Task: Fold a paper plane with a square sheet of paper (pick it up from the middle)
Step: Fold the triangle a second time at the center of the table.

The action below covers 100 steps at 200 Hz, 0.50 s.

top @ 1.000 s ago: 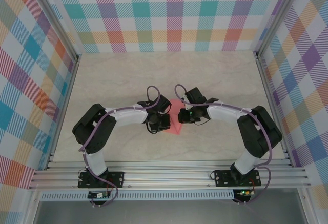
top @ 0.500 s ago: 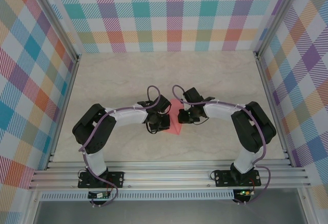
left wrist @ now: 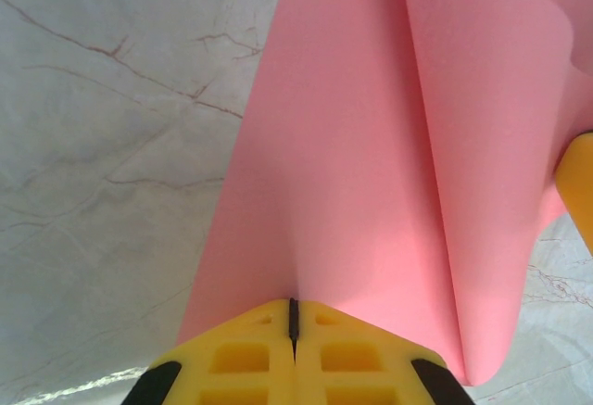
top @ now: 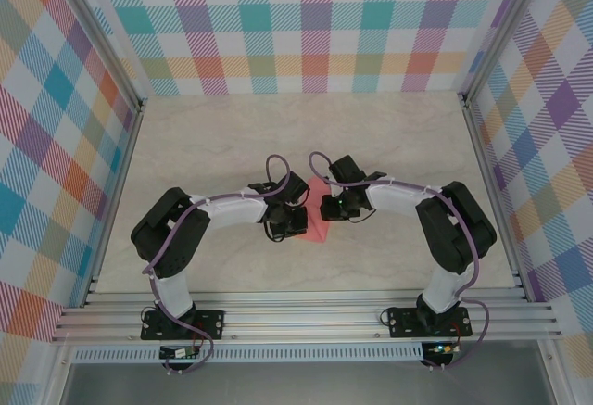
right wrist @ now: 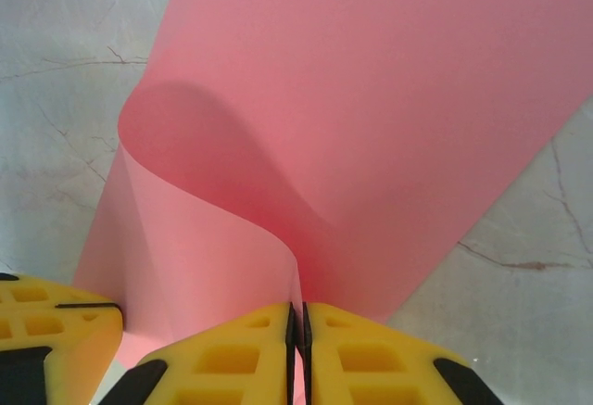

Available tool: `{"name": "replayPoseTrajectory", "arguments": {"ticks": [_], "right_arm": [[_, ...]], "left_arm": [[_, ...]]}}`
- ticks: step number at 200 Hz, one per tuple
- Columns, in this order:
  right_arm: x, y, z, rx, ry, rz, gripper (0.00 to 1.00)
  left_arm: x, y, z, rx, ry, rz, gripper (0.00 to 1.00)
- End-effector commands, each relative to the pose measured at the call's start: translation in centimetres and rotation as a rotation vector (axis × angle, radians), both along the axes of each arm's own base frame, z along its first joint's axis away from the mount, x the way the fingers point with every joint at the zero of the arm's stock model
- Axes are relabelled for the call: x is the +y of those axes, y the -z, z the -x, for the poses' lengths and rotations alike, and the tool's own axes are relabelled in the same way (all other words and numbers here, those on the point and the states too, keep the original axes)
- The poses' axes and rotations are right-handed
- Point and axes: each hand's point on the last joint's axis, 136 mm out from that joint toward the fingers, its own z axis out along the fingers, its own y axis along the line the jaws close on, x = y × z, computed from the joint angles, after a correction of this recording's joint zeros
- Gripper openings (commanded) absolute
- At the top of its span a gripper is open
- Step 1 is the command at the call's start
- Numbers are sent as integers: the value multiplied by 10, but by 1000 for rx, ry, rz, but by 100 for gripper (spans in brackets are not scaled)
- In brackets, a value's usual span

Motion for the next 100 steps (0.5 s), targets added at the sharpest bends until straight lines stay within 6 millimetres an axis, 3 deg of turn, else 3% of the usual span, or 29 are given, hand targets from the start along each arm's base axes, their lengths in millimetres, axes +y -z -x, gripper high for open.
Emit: {"name": "replayPoseTrajectory", "arguments": {"ticks": [1, 100], "right_arm": [[-4, 2, -1, 2, -7, 24, 13], [-7, 11, 2, 22, 11, 33, 13]], "left_arm": [[15, 10, 11, 37, 4, -67, 4], [14, 10, 12, 40, 10, -62, 4]]}}
